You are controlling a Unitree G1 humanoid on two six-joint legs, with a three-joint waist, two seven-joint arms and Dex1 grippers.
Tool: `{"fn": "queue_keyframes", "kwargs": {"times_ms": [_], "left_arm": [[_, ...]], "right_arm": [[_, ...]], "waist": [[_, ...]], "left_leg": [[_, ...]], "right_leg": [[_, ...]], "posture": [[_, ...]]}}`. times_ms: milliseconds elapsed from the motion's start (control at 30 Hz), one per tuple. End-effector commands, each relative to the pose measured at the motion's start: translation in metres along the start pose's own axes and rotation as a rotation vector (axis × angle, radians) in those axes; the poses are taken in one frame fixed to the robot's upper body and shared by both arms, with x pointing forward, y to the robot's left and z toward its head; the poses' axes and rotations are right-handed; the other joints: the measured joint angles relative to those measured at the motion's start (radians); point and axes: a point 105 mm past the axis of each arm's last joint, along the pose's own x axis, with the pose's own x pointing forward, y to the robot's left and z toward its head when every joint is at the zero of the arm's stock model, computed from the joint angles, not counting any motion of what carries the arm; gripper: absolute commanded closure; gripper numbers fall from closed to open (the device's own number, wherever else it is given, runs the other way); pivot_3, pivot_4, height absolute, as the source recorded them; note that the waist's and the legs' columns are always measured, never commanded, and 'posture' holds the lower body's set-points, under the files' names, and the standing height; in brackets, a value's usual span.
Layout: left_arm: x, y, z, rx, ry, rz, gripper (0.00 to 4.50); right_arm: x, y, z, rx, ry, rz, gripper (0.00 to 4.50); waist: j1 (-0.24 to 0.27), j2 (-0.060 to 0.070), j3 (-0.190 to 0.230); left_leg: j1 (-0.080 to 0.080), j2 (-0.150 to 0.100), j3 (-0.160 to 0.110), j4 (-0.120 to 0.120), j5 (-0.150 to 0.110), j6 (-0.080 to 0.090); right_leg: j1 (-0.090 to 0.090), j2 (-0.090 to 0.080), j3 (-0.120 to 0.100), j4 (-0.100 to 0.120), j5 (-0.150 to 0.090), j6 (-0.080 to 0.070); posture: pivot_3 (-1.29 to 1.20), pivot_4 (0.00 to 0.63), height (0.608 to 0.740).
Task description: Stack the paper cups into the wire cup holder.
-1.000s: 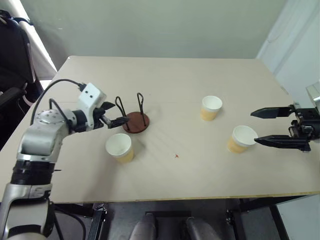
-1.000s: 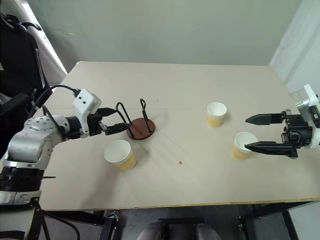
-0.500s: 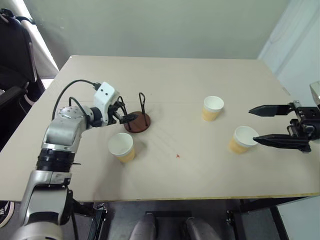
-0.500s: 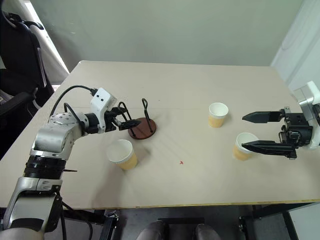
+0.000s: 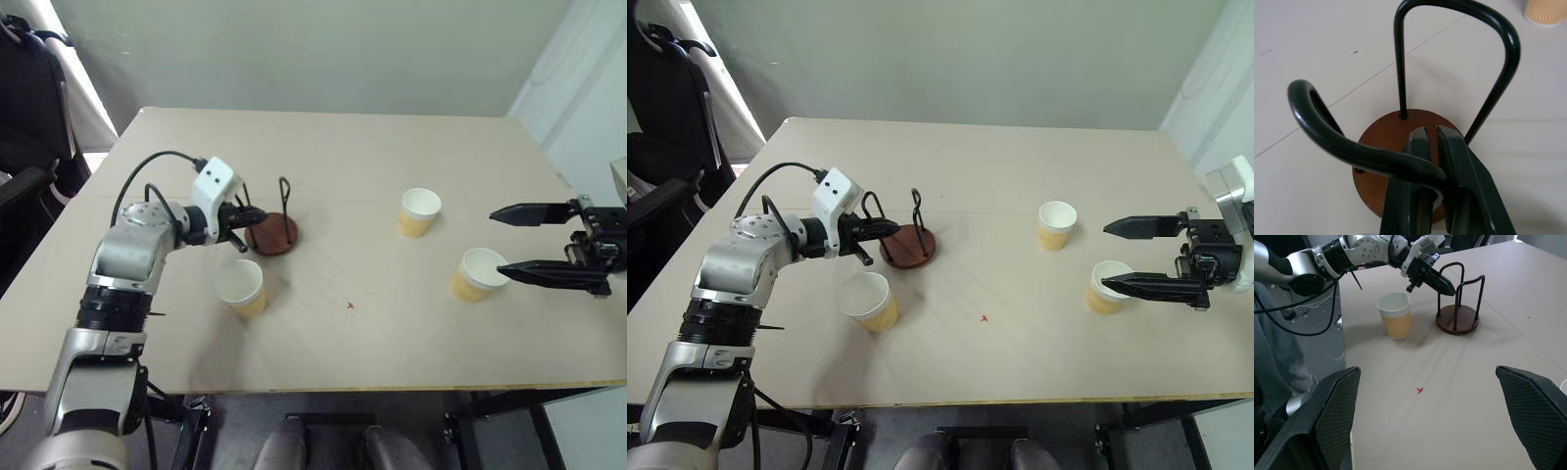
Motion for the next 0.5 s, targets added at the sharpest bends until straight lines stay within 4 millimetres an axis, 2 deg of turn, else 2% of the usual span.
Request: {"fn": "queue_keyframes", "kwargs": {"times_ms": [33, 200, 367, 500], "left_arm": [[-0.008, -0.034, 0.060, 0.110, -0.150, -0.139, 4.48], [-0.008, -0.071, 0.052, 0.156, -0.081, -0.246, 4.48], [-0.001, -0.116, 0.021, 0.094, 0.001, -0.372, 4.48], [0.010, -0.131, 0.006, 0.012, 0.018, -0.385, 4.48]], "right_arm": [[-0.006, 0.000, 0.012, -0.061, -0.007, -0.024, 0.00], [-0.006, 0.001, 0.012, -0.064, -0.001, -0.025, 0.00], [-0.005, 0.001, 0.013, -0.069, -0.001, -0.025, 0.00], [-0.004, 0.001, 0.011, -0.060, 0.000, -0.021, 0.00]], "waist": [[0.005, 0.000, 0.000], [0.003, 0.000, 0.000], [0.002, 0.000, 0.000], [0.005, 0.000, 0.000]], "left_leg": [[-0.001, 0.000, 0.000, 0.002, 0.000, 0.000], [0.000, -0.001, 0.002, 0.008, -0.002, 0.002], [0.000, -0.001, 0.002, 0.008, -0.002, 0.002], [0.001, 0.000, 0.002, 0.009, -0.002, 0.003]], "right_leg": [[0.000, 0.000, 0.000, 0.000, 0.000, 0.001], [0.003, -0.001, 0.001, 0.000, -0.001, 0.003], [0.003, -0.001, 0.002, 0.000, -0.001, 0.003], [0.004, 0.000, 0.002, 0.001, 0.000, 0.004]], "posture": [[0.00, 0.150, 0.740], [0.00, 0.150, 0.740], [0.00, 0.150, 0.740], [0.00, 0.150, 0.740]]}}
